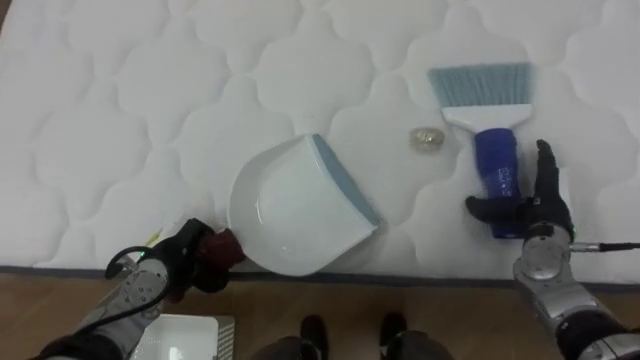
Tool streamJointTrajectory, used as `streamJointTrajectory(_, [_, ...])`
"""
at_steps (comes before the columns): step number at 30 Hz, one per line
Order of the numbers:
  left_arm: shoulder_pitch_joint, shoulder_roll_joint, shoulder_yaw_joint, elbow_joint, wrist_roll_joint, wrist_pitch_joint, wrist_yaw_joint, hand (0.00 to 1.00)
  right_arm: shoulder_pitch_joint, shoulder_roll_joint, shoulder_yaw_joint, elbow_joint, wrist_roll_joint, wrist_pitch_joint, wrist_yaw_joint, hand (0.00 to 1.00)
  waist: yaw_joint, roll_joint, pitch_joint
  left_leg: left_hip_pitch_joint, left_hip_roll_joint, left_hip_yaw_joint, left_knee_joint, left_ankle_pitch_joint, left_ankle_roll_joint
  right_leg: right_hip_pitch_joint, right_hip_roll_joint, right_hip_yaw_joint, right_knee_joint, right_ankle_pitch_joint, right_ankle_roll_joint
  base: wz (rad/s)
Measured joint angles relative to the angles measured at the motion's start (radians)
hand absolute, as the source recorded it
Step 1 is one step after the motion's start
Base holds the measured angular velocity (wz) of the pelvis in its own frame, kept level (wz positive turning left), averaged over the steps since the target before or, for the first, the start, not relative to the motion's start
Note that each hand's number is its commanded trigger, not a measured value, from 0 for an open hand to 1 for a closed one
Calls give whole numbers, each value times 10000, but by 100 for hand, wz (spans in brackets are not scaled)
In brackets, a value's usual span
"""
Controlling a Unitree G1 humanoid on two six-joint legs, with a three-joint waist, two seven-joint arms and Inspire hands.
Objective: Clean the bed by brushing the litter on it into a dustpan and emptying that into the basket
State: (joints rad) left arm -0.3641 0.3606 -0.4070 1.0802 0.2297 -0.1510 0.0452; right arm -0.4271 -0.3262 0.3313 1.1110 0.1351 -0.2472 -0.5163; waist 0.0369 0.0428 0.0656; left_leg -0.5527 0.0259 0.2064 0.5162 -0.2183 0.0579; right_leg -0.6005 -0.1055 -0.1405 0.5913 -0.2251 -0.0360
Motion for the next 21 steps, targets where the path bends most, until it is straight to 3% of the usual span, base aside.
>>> streamJointTrajectory(8, [-6,-14,-3,-9,-22,72,-86,100,-245,8,113,175,-539,340,261,0,-9,-3,1,8,20,12,16,-1,-1,-19,18,12,-14,4,-9,0])
streamJointTrajectory(10, [-5,-17,-5,-8,-20,73,-96,100,-257,13,141,179,-593,401,288,100,-5,-3,1,9,21,10,21,-1,-1,-19,17,11,-4,1,-14,0])
streamJointTrajectory(15, [-4,-16,-8,-8,-16,73,-99,100,-261,-72,191,252,-686,411,207,100,-15,-15,8,0,9,5,16,-1,-1,-20,10,10,-18,0,-13,0])
streamJointTrajectory(21, [-2,-16,-27,5,-27,115,-49,100,-486,-471,198,546,-950,543,99,100,-12,-97,59,-10,13,-6,25,-1,-2,-10,21,0,-17,-2,-13,0])
